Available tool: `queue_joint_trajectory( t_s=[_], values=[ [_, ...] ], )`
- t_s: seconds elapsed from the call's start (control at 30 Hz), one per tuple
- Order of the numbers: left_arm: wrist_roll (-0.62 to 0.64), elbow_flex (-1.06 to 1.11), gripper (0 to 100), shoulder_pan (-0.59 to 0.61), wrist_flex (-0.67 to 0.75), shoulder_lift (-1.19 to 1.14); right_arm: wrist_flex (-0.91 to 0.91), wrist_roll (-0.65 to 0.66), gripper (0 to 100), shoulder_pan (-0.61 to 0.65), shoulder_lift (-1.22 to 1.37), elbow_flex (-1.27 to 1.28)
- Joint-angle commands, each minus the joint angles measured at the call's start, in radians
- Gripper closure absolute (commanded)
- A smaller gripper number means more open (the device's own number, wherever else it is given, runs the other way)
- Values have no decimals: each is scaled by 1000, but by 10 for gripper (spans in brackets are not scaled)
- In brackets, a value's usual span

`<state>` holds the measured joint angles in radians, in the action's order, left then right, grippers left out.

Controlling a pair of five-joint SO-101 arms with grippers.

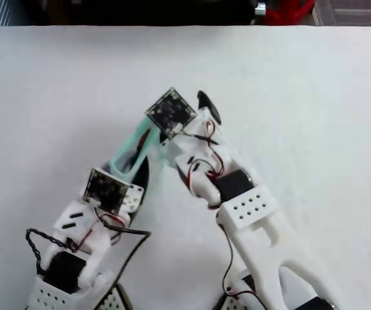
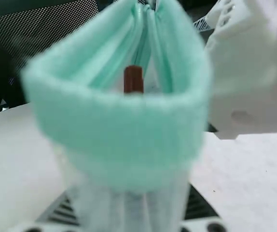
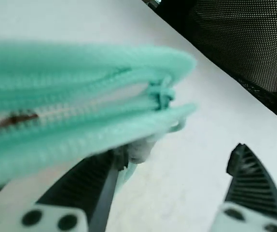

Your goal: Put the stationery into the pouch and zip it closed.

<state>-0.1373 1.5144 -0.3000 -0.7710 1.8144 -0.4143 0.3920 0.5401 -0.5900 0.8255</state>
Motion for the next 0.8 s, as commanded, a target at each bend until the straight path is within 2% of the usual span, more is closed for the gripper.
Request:
queue_joint_trajectory(
  t_s=[0.0, 0.27, 0.57, 0.67, 0.77],
  values=[
    [-14, -8, 976, 19, 28, 12, 76, -15, 672, -8, -1, 14],
    [-14, -8, 976, 19, 28, 12, 176, -32, 672, -8, 122, 18],
    [-14, -8, 976, 19, 28, 12, 257, -34, 682, -7, 134, 17],
    [-14, -8, 976, 19, 28, 12, 259, -28, 789, -7, 131, 18],
    [-14, -8, 976, 19, 28, 12, 262, -26, 957, -8, 127, 18]
  ],
)
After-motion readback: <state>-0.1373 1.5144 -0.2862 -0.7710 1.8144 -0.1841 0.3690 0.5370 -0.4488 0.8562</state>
